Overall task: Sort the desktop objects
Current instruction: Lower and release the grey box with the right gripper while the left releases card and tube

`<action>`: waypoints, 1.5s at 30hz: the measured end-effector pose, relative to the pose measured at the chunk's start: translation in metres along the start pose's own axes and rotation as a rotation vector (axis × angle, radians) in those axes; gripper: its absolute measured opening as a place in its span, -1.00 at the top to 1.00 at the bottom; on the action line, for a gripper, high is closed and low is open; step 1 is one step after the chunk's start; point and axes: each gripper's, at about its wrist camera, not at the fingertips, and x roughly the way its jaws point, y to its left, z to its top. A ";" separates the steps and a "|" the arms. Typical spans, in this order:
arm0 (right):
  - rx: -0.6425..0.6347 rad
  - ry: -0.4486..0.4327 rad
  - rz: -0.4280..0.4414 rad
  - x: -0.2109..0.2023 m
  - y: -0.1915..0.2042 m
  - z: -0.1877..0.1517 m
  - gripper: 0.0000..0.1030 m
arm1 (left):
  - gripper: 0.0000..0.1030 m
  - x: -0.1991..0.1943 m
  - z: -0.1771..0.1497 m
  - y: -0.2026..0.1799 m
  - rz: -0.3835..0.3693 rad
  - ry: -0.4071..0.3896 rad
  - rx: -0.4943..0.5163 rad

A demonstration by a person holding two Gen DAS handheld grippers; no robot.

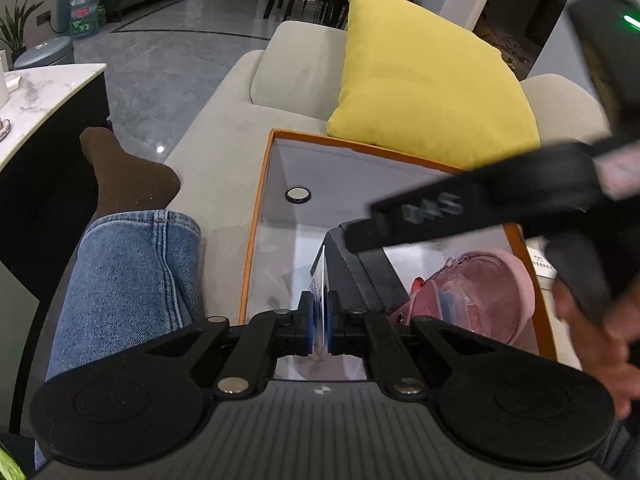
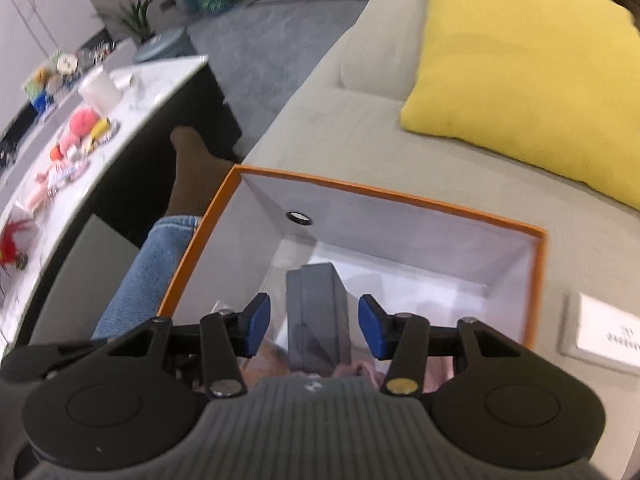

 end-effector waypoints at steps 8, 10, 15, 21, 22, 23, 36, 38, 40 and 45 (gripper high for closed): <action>-0.071 0.093 -0.042 0.034 0.010 0.023 0.12 | 0.88 0.002 0.004 0.008 -0.011 -0.008 -0.016; -0.042 0.122 -0.030 0.038 0.004 0.021 0.29 | 0.88 0.002 0.004 0.008 -0.017 -0.012 -0.018; 0.049 0.140 -0.011 0.033 -0.008 0.019 0.30 | 0.89 0.003 0.004 0.008 -0.029 -0.020 -0.008; 0.133 0.214 -0.007 0.028 -0.012 0.010 0.30 | 0.88 0.003 0.000 0.007 -0.061 -0.022 0.028; 0.135 0.228 -0.009 0.027 -0.012 0.008 0.30 | 0.88 0.004 -0.001 0.007 -0.076 -0.019 0.034; 0.142 0.247 -0.009 0.026 -0.011 0.005 0.30 | 0.88 0.004 -0.002 0.006 -0.091 -0.015 0.039; 0.143 0.191 -0.040 -0.012 -0.017 0.006 0.12 | 0.86 0.008 -0.007 -0.003 -0.155 0.004 0.122; 0.142 0.162 -0.045 -0.021 -0.021 0.003 0.12 | 0.85 0.007 -0.009 -0.006 -0.143 0.004 0.119; 0.145 0.131 -0.028 -0.031 -0.025 0.000 0.11 | 0.83 0.005 -0.010 -0.008 -0.132 0.006 0.119; 0.152 0.052 0.039 -0.060 -0.038 -0.012 0.02 | 0.79 0.003 -0.011 -0.009 -0.109 0.009 0.097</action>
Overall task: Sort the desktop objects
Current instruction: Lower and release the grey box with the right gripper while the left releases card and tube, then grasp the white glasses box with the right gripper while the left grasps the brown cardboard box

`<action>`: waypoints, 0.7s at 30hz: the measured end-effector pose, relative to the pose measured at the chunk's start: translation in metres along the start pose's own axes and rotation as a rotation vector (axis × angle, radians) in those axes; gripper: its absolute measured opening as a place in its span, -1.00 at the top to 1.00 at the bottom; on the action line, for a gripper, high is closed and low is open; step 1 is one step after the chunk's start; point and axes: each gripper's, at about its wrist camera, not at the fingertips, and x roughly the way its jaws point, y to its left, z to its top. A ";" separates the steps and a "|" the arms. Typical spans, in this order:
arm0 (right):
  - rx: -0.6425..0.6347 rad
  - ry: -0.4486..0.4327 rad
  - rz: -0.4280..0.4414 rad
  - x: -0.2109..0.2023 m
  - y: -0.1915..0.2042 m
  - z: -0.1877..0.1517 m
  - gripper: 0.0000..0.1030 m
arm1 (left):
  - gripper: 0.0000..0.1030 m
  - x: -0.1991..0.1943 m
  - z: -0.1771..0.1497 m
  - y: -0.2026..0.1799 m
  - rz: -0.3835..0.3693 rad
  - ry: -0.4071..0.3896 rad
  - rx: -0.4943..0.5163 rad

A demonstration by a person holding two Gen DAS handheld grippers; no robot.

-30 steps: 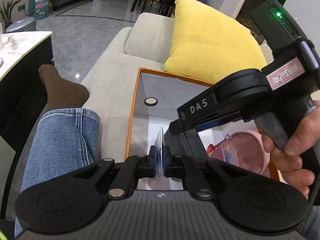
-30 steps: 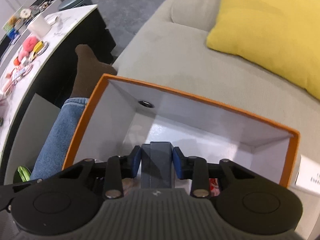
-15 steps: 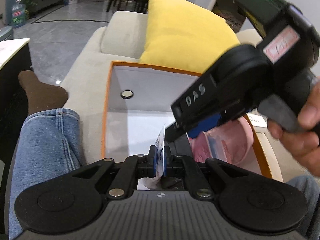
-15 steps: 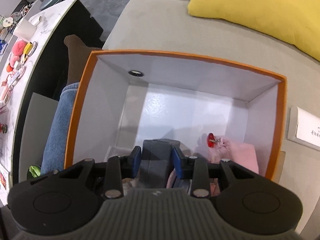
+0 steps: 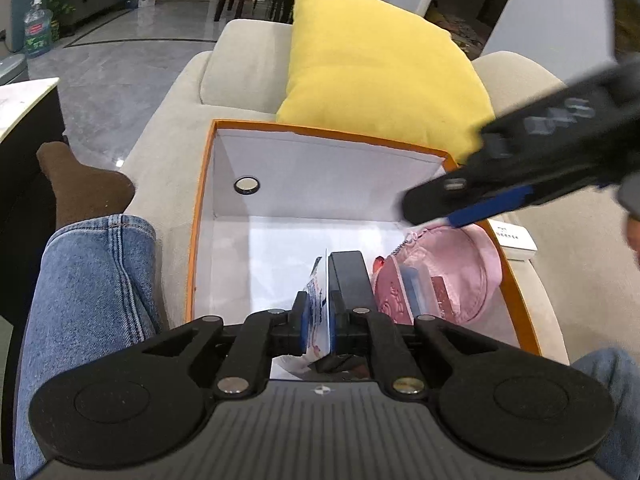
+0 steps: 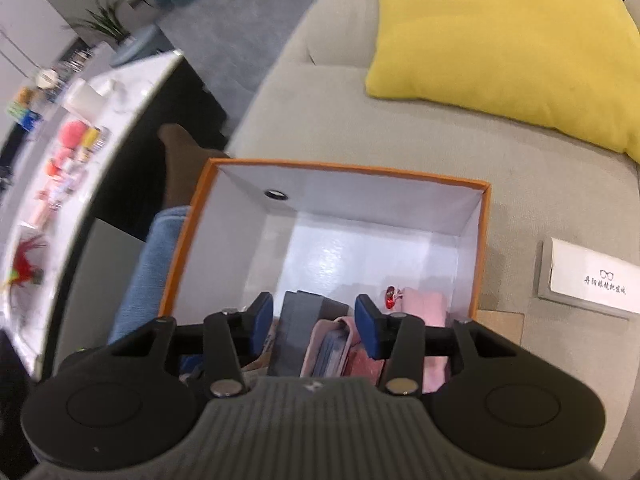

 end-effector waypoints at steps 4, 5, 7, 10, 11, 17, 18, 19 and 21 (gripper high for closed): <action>-0.009 -0.080 -0.004 -0.030 -0.014 -0.013 -0.05 | 0.50 -0.003 0.000 -0.002 0.012 0.004 -0.016; -0.009 -0.104 -0.007 -0.038 -0.019 -0.017 -0.05 | 0.39 -0.004 0.000 -0.002 0.018 0.002 -0.017; -0.009 -0.147 -0.015 -0.052 -0.029 -0.025 -0.06 | 0.29 -0.005 0.001 -0.004 0.029 -0.002 -0.024; -0.009 -0.217 -0.042 -0.075 -0.049 -0.039 -0.07 | 0.09 -0.010 0.004 -0.006 0.055 -0.024 -0.026; -0.006 -0.232 -0.050 -0.081 -0.055 -0.044 -0.07 | 0.06 -0.014 0.005 -0.008 0.064 -0.036 -0.023; 0.057 -0.261 -0.094 -0.094 -0.104 -0.072 -0.06 | 0.06 -0.038 0.019 -0.037 0.118 -0.102 0.060; 0.061 -0.260 -0.100 -0.094 -0.111 -0.077 -0.05 | 0.06 -0.041 0.020 -0.045 0.118 -0.109 0.089; 0.064 -0.258 -0.106 -0.093 -0.118 -0.082 -0.05 | 0.06 -0.044 0.022 -0.055 0.114 -0.113 0.126; 0.060 -0.253 -0.113 -0.091 -0.132 -0.090 -0.05 | 0.05 -0.047 0.025 -0.078 0.097 -0.112 0.220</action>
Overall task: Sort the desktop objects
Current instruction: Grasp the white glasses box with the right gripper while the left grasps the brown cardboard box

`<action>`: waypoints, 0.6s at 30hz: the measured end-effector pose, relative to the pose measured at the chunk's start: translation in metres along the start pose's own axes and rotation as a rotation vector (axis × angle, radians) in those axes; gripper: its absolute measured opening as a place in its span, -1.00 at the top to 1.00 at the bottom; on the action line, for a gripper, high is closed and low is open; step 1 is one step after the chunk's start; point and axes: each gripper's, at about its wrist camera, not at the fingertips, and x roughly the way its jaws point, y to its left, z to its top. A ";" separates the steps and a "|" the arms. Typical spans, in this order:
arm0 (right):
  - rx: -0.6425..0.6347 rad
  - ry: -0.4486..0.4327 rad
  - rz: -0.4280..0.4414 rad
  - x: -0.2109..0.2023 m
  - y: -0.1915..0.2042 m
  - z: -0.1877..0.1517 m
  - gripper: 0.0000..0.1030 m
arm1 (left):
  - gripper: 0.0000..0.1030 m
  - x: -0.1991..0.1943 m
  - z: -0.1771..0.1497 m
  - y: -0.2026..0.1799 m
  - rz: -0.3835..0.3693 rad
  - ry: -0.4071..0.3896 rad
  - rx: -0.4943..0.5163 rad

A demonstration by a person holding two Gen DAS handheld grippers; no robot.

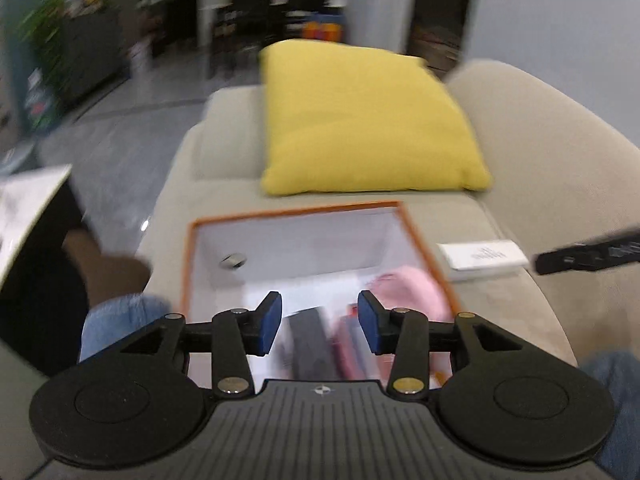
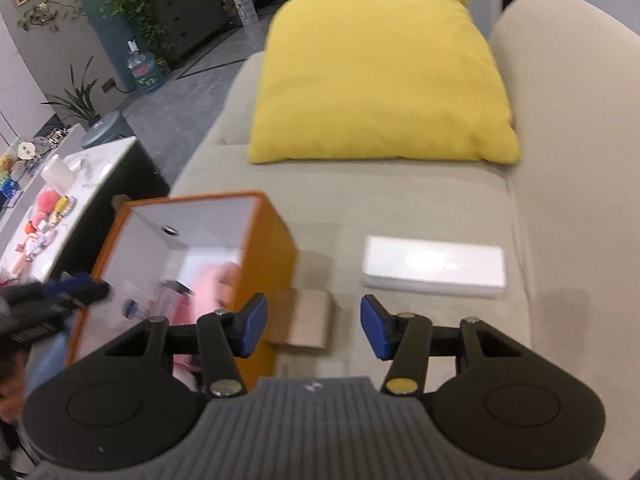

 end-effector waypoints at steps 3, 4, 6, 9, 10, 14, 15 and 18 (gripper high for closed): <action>-0.002 0.038 -0.012 0.005 -0.022 -0.007 -0.05 | 0.03 0.000 0.011 -0.031 -0.038 0.002 0.119; -0.010 0.054 -0.013 0.007 -0.029 -0.007 -0.04 | 0.03 0.002 0.015 -0.041 -0.057 0.007 0.152; -0.032 0.076 -0.023 0.010 -0.042 -0.007 -0.04 | 0.01 0.010 0.021 -0.063 -0.094 0.031 0.230; -0.117 0.116 -0.038 0.014 -0.058 -0.005 -0.04 | -0.01 0.025 0.024 -0.095 -0.112 0.065 0.371; -0.146 0.128 -0.044 0.016 -0.061 -0.004 -0.04 | -0.02 0.031 0.022 -0.106 -0.117 0.078 0.420; -0.295 0.179 -0.081 0.031 -0.075 -0.001 -0.04 | -0.03 0.060 0.012 -0.137 -0.134 0.147 0.595; -0.331 0.194 -0.084 0.037 -0.077 0.000 -0.04 | -0.03 0.070 0.010 -0.143 -0.136 0.174 0.638; -0.466 0.234 -0.092 0.056 -0.080 0.000 -0.03 | -0.04 0.095 0.005 -0.155 -0.116 0.239 0.744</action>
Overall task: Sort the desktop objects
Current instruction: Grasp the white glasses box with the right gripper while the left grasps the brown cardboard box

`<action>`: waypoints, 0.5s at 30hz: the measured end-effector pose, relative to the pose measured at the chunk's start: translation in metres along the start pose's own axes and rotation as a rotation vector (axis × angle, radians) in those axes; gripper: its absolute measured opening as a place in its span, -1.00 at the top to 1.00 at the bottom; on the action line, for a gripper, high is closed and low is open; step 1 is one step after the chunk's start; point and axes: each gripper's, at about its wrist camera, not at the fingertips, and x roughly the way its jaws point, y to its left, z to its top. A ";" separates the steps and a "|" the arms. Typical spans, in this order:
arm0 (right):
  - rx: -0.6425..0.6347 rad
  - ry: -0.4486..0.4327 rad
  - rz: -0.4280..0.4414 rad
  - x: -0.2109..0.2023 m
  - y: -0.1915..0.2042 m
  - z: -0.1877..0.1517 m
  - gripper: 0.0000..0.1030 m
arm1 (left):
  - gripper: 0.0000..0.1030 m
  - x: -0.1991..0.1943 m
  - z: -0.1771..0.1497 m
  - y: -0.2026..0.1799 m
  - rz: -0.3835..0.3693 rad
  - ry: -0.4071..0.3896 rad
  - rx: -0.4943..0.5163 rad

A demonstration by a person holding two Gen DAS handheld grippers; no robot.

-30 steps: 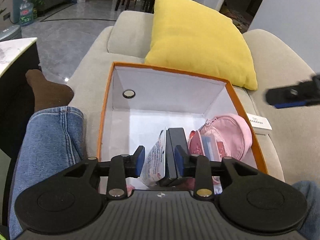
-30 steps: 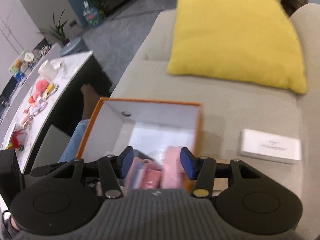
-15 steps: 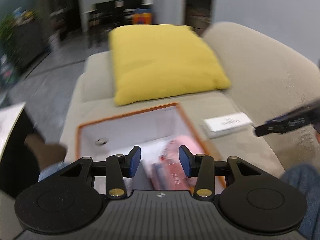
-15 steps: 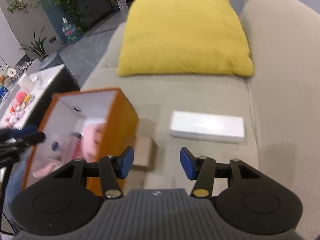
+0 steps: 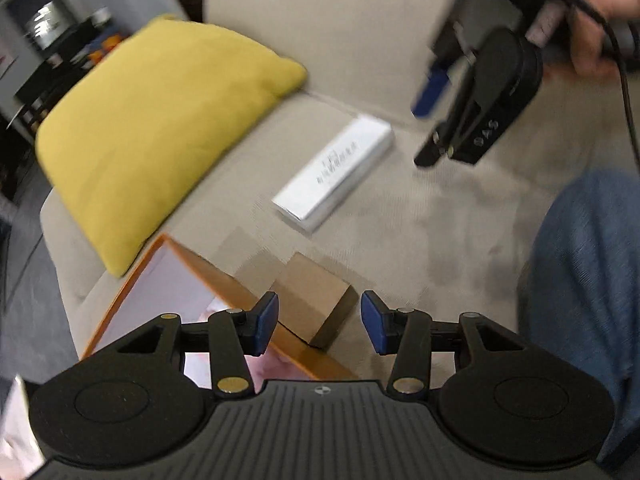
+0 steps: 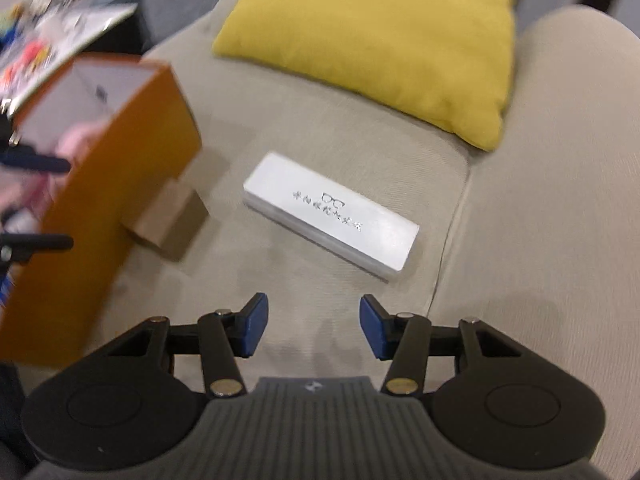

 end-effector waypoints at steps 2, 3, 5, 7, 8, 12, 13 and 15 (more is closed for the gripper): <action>-0.098 0.012 -0.008 0.012 0.002 0.002 -0.04 | -0.11 0.013 0.006 -0.003 -0.006 0.038 0.053; -0.132 0.013 -0.003 0.018 0.002 0.004 -0.04 | -0.15 0.019 0.010 -0.003 -0.020 0.058 0.072; -0.189 0.016 0.014 0.027 0.001 0.008 -0.05 | -0.16 0.031 0.015 -0.002 -0.048 0.102 0.116; -0.237 0.009 0.033 0.033 -0.002 0.014 -0.14 | -0.20 0.043 0.019 -0.002 -0.061 0.146 0.156; -0.262 0.004 0.035 0.037 -0.004 0.017 -0.21 | -0.20 0.048 0.021 -0.001 -0.066 0.172 0.172; -0.359 -0.011 0.017 0.051 -0.007 0.029 -0.37 | -0.22 0.070 0.027 0.003 -0.100 0.262 0.230; -0.372 -0.010 0.025 0.055 -0.007 0.031 -0.37 | -0.22 0.075 0.028 0.003 -0.111 0.278 0.246; -0.406 -0.010 0.054 0.061 -0.006 0.035 -0.37 | -0.22 0.083 0.029 0.002 -0.122 0.306 0.274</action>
